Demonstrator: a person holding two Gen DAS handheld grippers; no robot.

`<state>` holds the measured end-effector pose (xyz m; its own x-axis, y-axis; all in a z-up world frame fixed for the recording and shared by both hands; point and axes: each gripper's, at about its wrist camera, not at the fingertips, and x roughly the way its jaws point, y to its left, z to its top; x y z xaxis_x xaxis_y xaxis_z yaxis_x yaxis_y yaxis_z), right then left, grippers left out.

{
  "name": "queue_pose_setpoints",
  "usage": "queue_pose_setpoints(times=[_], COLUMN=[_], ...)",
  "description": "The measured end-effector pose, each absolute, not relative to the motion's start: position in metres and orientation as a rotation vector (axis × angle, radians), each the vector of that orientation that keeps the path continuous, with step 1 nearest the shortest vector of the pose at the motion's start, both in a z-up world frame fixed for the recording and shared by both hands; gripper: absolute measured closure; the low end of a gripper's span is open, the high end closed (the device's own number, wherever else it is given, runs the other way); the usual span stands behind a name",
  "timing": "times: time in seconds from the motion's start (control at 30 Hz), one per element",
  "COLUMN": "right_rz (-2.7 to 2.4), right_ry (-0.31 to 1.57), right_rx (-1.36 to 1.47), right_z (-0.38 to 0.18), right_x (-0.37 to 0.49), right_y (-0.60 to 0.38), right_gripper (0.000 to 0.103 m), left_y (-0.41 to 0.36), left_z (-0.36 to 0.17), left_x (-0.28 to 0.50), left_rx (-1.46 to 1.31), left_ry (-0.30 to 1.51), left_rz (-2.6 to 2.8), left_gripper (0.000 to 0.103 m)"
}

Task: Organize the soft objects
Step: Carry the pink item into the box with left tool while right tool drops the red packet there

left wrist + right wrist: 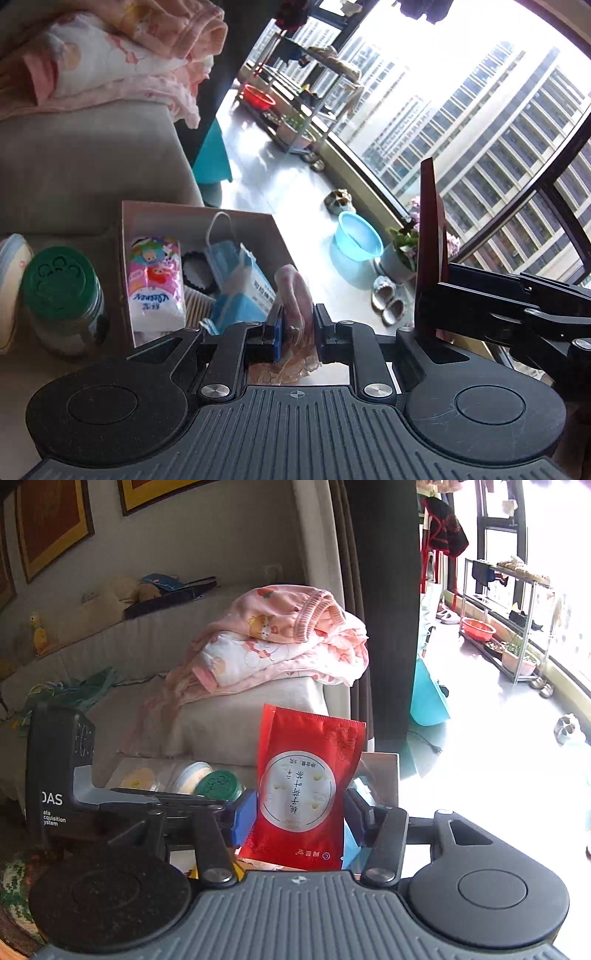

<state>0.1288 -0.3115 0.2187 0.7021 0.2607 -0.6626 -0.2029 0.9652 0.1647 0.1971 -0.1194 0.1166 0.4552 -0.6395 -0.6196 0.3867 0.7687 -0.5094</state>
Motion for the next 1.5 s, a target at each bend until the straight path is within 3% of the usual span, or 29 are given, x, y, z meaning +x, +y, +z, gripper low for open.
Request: queue_pose_setpoints(times=[0.27,0.33,0.7,0.8,0.9,1.27,1.5], right_rz=[0.263,0.25,0.203,0.231,0.241,0.214,0.257], right_ry=[0.815,0.846,1.007,1.027,1.013,0.874,0.818], right_rx=[0.121,0.136,0.137,0.144,0.157,0.086,0.087], right_z=[0.164,0.149,0.079,0.074,0.075,0.115,0.12], right_x=[0.179,0.198,0.275,0.29,0.292,0.248,0.19], right_y=[-0.323,-0.32,-0.303,-0.293,-0.289,-0.287,-0.28], right_gripper=[0.052,0.052,0.051,0.041,0.039,0.039,0.039], left_y=[-0.144,-0.149,-0.085,-0.069,-0.05,0.051,0.055], left_z=[0.055,0.05,0.104,0.116,0.119,0.107,0.094], left_x=[0.238,0.237,0.224,0.213,0.192,0.125,0.107], left_rx=[-0.02,0.078,-0.187,-0.229,-0.222,-0.342,-0.296], left_ry=[0.929,0.905,0.706,0.666,0.647,0.589,0.649], left_rz=[-0.531,-0.515,-0.614,-0.611,-0.596,-0.346,-0.304], left_gripper=[0.073,0.076,0.077,0.077,0.077,0.077,0.077])
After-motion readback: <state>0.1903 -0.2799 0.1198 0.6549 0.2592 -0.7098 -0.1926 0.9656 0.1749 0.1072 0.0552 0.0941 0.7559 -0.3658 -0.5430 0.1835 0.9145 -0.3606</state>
